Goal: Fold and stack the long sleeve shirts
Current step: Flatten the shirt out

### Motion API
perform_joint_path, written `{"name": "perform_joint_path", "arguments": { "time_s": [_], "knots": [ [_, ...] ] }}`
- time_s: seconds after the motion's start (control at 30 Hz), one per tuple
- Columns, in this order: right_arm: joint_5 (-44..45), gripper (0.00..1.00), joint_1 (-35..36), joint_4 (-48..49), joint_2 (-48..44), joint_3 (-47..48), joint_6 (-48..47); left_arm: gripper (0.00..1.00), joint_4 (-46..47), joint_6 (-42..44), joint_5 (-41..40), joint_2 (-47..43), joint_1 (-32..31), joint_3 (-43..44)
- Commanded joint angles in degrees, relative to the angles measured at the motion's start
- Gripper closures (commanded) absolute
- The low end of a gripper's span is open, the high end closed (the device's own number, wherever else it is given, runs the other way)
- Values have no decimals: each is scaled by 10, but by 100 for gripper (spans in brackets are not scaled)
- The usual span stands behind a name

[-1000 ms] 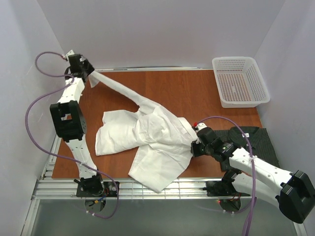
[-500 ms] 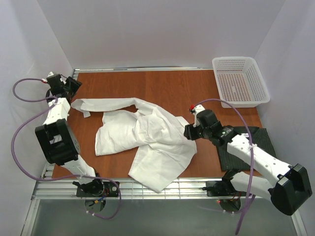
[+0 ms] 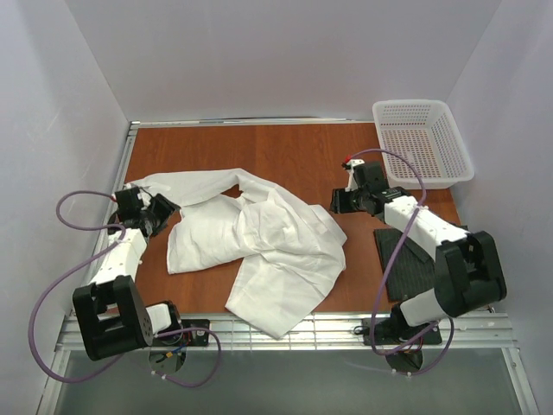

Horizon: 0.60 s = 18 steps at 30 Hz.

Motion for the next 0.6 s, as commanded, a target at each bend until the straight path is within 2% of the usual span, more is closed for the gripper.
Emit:
{"name": "perform_joint_path", "arguments": {
  "time_s": [0.0,0.27,0.37,0.47,0.5,0.57],
  "knots": [
    [-44,37,2,58,45,26,-17,30,-15,11,-7,7,-10,-31],
    [-68,36,35,100,147,30,-50,30,-8,24,-13,73,-41,-44],
    [-71,38,59,105,176,33,-54,33,-6,19,-14,96,-58,-45],
    [-64,54,63,105,194,38,-56,43,-6,17,-17,111,-64,-42],
    [-41,71,64,100,194,40,-57,50,-6,17,-15,119,-65,-42],
    [-4,90,59,91,187,43,-56,58,-5,16,-2,128,-66,-43]
  ]
}}
